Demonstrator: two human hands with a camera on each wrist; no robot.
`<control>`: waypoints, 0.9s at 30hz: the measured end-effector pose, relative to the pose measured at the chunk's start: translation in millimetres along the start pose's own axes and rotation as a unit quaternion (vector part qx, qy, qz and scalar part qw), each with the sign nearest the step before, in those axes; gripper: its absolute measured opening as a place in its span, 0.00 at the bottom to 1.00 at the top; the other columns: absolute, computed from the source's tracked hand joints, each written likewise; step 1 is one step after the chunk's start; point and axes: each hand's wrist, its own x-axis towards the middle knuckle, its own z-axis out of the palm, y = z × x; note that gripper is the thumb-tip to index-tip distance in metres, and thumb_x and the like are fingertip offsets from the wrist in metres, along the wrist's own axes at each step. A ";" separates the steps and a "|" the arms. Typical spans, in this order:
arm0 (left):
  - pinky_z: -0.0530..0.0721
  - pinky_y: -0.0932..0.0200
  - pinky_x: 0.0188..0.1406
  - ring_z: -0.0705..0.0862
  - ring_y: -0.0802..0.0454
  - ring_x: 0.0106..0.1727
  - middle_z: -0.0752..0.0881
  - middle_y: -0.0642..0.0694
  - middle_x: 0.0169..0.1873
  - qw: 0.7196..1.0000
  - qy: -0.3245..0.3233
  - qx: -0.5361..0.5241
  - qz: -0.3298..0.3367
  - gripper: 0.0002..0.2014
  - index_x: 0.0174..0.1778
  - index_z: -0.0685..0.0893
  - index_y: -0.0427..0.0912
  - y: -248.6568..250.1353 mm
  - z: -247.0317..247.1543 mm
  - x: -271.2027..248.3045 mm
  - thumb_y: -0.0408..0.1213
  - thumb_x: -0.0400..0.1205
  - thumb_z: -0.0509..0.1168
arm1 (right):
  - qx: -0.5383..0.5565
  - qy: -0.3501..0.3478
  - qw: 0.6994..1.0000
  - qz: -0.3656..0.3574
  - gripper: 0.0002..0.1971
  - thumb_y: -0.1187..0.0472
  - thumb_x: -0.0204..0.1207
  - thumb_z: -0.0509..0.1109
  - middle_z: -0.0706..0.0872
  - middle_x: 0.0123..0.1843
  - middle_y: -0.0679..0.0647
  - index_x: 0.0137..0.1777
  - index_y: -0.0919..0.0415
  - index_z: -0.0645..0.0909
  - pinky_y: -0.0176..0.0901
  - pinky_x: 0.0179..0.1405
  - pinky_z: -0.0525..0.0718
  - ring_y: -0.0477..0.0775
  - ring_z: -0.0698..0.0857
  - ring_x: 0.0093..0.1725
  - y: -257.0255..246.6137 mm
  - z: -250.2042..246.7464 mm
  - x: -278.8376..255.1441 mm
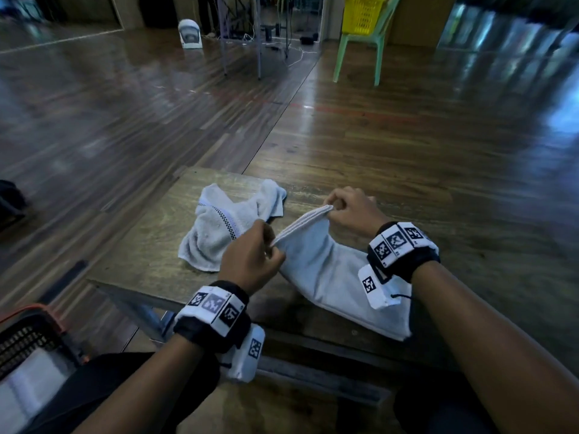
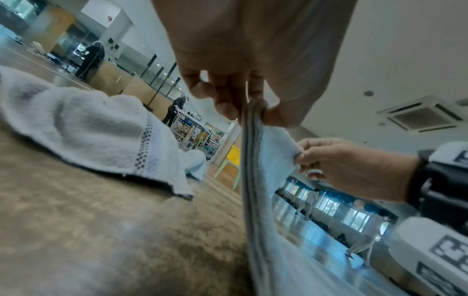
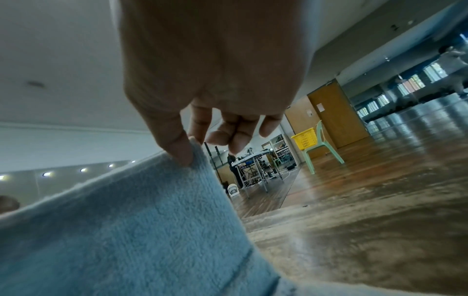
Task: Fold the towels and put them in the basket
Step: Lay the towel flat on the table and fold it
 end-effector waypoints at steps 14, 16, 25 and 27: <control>0.68 0.57 0.42 0.81 0.46 0.43 0.85 0.50 0.41 0.967 -0.135 -0.011 0.217 0.11 0.45 0.80 0.46 70.5 83.5 -39.8 0.39 0.68 0.69 | 0.229 -0.128 0.955 0.139 0.03 0.68 0.77 0.68 0.84 0.38 0.56 0.45 0.66 0.83 0.25 0.31 0.82 0.47 0.82 0.35 77.4 -38.0 -59.8; 0.69 0.54 0.45 0.81 0.45 0.44 0.85 0.51 0.41 0.963 -0.152 0.004 0.221 0.11 0.45 0.80 0.47 75.5 91.2 -42.2 0.38 0.68 0.69 | 0.210 -0.131 0.957 0.150 0.06 0.70 0.77 0.67 0.84 0.36 0.55 0.40 0.61 0.82 0.26 0.31 0.82 0.46 0.82 0.33 91.9 -38.7 -61.7; 0.65 0.55 0.42 0.82 0.47 0.38 0.84 0.52 0.36 0.944 -0.181 0.028 0.276 0.12 0.40 0.79 0.48 93.7 120.0 -47.4 0.39 0.63 0.72 | 0.144 -0.165 0.960 0.175 0.12 0.73 0.74 0.68 0.83 0.36 0.52 0.36 0.56 0.80 0.35 0.37 0.78 0.46 0.79 0.32 125.9 -39.6 -71.1; 0.64 0.55 0.43 0.82 0.48 0.40 0.85 0.53 0.37 0.941 -0.190 0.040 0.277 0.12 0.41 0.79 0.49 94.1 123.0 -48.3 0.40 0.63 0.72 | 0.144 -0.171 0.958 0.180 0.12 0.74 0.73 0.68 0.83 0.35 0.52 0.35 0.56 0.80 0.38 0.38 0.78 0.47 0.78 0.31 128.9 -38.0 -71.8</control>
